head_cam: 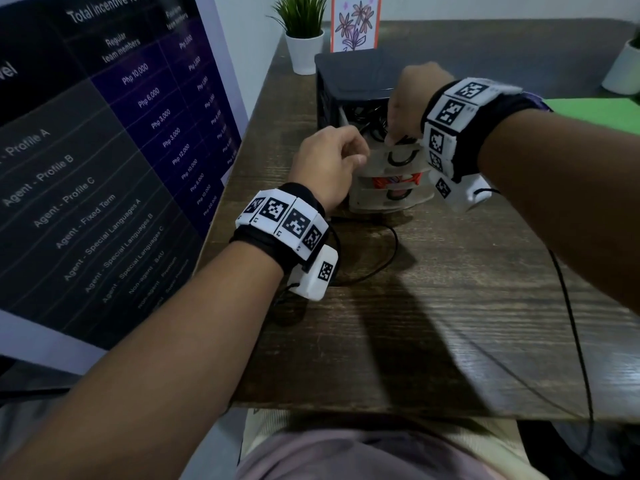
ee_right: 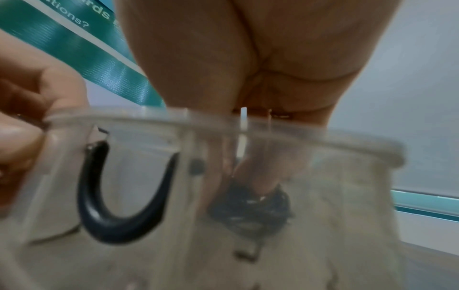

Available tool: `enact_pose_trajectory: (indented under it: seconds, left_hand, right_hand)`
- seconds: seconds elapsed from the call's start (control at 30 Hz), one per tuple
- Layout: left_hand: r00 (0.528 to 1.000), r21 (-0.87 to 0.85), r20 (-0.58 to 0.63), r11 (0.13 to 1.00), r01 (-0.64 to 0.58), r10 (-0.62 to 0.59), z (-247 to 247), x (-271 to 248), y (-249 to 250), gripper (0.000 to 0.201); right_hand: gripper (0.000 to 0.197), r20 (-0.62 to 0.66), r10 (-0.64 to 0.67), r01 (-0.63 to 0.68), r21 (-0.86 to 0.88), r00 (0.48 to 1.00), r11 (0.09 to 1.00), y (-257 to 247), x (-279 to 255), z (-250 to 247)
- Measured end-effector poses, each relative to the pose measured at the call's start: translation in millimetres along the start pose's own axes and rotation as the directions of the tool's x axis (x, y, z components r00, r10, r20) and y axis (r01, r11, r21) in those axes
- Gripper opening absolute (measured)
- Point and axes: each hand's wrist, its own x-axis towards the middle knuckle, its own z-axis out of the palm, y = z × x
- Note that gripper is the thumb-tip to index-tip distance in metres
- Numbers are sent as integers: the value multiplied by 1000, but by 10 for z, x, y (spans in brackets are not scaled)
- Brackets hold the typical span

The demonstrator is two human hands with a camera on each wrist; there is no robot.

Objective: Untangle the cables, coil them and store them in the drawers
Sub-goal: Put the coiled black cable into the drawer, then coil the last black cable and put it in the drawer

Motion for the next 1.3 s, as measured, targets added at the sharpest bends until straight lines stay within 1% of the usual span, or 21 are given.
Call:
enact_pose_trajectory:
  seconds: [0.1,0.13,0.17,0.23,0.27,0.3,0.37,0.47,0.53,0.6,0.67,0.7,0.77,0.83,0.87,0.9,0.97,1.03,1.1,1.2,1.3]
  left_hand:
    - [1000,5,23,1000,-3,3,-15,-33,-1,9]
    - [999,10,40,1000,-9,8,-30,-46,-4,14]
    - [998,21,54,1000,-19,18,-55,-59,-8,26]
    - [997,44,67,998,-44,41,-154,-86,3,55]
    - [997,42,58,998,-48,45,-221,-97,20,63]
    - [998,32,42,998,-45,44,-292,-106,37,64]
    - [999,39,31,999,-27,26,-426,-128,63,51]
    - [994,97,100,995,26,-36,-558,-175,57,27]
    - [980,122,179,990,65,-86,-602,-229,10,18]
    - [957,161,255,982,97,-136,-627,-335,-80,13]
    - [936,207,311,973,105,-167,-632,-473,-213,10]
    - [928,224,325,968,111,-181,-634,-545,-288,9]
    - [914,256,337,956,141,-225,-651,-670,-413,9]
    - [896,307,344,935,175,-280,-685,-752,-511,11]
    - [892,341,338,923,180,-299,-703,-775,-556,12]
    - [892,377,326,908,182,-314,-719,-793,-596,13]
    - [885,428,315,883,191,-343,-744,-816,-672,17]
    - [869,445,331,873,199,-367,-746,-831,-720,26]
    - [870,452,348,875,171,-350,-725,-829,-713,43]
    - [873,438,412,897,62,-261,-653,-798,-638,65]
    - [849,414,488,910,-18,-205,-556,-789,-595,64]
  right_hand:
    - [44,21,1,-1,2,1000,1000,-3,-6,1]
    - [47,18,2,-2,4,1000,1000,2,-16,-6]
    - [50,-3,0,0,18,1000,1000,4,-30,-18]
    - [53,-107,-12,17,45,994,999,16,-59,-52]
    - [48,-178,-36,49,67,983,997,-6,-106,-69]
    - [42,-243,-67,93,100,968,991,-34,-154,-91]
    - [34,-319,-117,178,172,941,969,-134,-232,-105]
    - [29,-294,-182,268,285,938,920,-325,-374,-55]
    - [35,-383,-241,347,237,892,907,-423,-454,-6]
    - [42,-496,-277,436,238,823,868,-506,-569,38]
    - [36,-509,-287,490,324,812,809,-581,-733,58]
    - [30,-495,-300,504,353,815,788,-611,-800,98]
    - [27,-417,-327,500,427,848,754,-660,-922,245]
    - [25,-279,-380,471,489,882,734,-668,-1009,453]
    - [20,-179,-412,444,493,894,749,-669,-1033,570]
    - [18,-61,-440,414,475,896,777,-676,-1048,688]
    - [24,143,-458,369,408,877,835,-705,-1054,905]
    - [25,268,-453,357,339,850,870,-741,-1074,1055]
    - [23,336,-453,377,269,826,886,-766,-1103,1138]
    - [33,363,-463,424,187,808,886,-755,-1155,1222]
    - [15,352,-511,469,202,785,860,-738,-1186,1274]
